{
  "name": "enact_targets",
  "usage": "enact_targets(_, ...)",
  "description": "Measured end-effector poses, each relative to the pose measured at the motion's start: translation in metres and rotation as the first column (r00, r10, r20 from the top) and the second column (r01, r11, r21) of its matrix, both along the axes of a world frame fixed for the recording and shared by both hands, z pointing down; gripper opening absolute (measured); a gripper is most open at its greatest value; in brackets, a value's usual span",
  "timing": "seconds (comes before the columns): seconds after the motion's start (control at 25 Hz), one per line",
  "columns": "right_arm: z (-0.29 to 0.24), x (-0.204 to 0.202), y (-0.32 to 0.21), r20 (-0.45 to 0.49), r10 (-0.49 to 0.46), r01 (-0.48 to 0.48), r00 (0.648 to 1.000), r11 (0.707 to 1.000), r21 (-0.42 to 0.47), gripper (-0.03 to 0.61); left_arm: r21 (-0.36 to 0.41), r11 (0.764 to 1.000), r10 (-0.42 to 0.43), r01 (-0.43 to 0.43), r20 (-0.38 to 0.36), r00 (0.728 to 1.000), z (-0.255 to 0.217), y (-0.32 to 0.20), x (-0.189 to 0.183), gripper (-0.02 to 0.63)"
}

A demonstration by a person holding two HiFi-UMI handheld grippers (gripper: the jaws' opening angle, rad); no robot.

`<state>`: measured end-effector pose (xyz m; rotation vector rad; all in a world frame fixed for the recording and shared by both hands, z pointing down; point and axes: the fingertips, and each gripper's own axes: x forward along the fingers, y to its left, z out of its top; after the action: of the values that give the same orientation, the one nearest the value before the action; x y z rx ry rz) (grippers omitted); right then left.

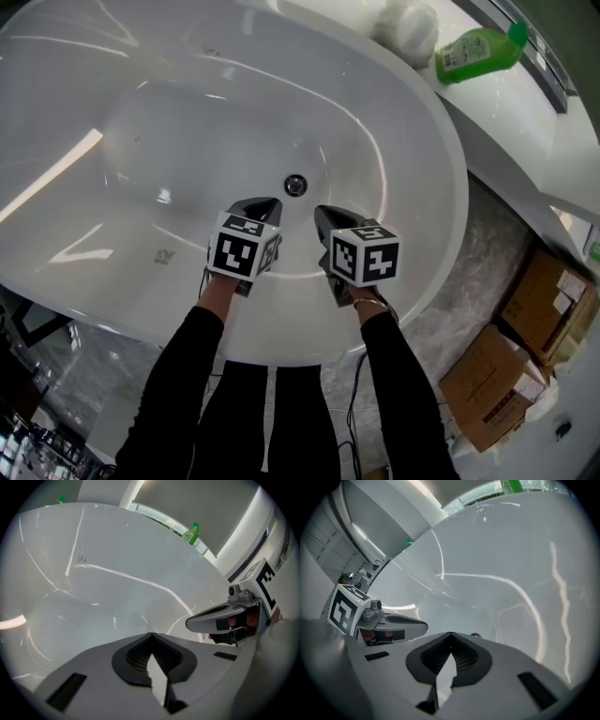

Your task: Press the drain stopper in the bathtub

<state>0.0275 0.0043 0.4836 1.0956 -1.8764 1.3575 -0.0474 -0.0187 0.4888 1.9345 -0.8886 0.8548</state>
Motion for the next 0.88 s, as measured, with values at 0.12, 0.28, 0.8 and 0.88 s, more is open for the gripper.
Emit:
enact_targets(0.12, -0.008, 0.001, 0.003, 0.002, 0.006, -0.006, 1.0, 1.0, 0.005, 0.0, 0.007, 1.0, -0.012, 0.012, -0.004, 1.0, -0.01, 0.002, -0.002, 0.008)
enact_targets(0.28, -0.014, 0.005, 0.011, 0.002, 0.001, -0.001, 1.0, 1.0, 0.017, 0.0, 0.016, 1.0, -0.022, 0.023, -0.011, 1.0, -0.024, 0.006, -0.001, 0.008)
enact_targets(0.8, -0.05, 0.003, 0.016, -0.002, -0.015, 0.015, 1.0, 0.995, 0.1, 0.0, 0.054, 0.997, -0.045, 0.046, -0.031, 0.999, -0.062, 0.013, -0.013, 0.008)
enact_targets(0.88, -0.053, 0.001, 0.018, 0.005, -0.014, 0.014, 1.0, 0.995, 0.103, 0.0, 0.054, 0.997, -0.047, 0.049, -0.03, 0.998, -0.065, 0.013, -0.016, 0.008)
